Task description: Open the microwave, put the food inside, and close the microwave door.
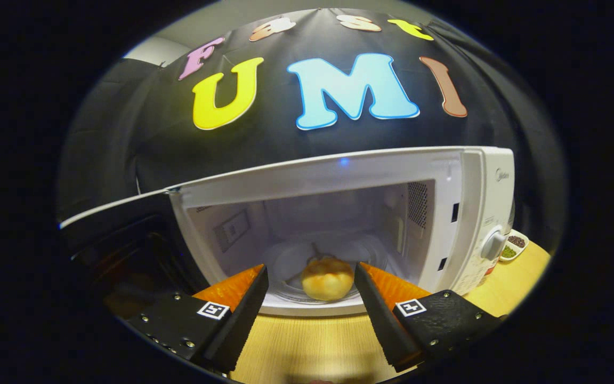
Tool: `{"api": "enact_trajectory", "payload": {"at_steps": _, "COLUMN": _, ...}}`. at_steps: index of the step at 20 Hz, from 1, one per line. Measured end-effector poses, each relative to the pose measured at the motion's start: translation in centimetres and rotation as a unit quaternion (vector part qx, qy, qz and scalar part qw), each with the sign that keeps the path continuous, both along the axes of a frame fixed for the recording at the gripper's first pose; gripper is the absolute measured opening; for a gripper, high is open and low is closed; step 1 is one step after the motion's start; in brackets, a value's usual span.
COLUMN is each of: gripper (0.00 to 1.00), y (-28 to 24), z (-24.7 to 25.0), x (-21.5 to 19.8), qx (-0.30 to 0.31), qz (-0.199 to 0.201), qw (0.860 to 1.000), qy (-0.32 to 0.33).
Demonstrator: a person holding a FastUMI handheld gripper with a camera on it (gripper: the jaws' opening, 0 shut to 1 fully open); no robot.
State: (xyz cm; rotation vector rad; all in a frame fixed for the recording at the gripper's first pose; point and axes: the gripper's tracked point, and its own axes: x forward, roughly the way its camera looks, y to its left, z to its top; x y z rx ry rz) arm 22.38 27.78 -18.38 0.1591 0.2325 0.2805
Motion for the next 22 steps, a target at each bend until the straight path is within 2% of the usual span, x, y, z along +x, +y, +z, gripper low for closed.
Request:
{"api": "enact_trajectory", "payload": {"at_steps": 5, "gripper": 0.98, "y": -0.8, "z": 4.6, "x": -6.7, "qx": 0.015, "qz": 0.043, "qw": 0.999, "qy": 0.000}}
{"api": "enact_trajectory", "payload": {"at_steps": 12, "gripper": 0.98, "y": -0.7, "z": 12.1, "x": -14.4, "qx": 0.018, "qz": 0.112, "qw": 0.993, "qy": -0.044}}
{"api": "enact_trajectory", "payload": {"at_steps": 17, "gripper": 0.98, "y": 1.6, "z": 15.5, "x": -19.3, "qx": 0.031, "qz": 0.181, "qw": 0.981, "qy": -0.067}}
{"api": "enact_trajectory", "payload": {"at_steps": 22, "gripper": 0.97, "y": 5.6, "z": 17.1, "x": -24.6, "qx": 0.050, "qz": 0.267, "qw": 0.959, "qy": -0.076}}
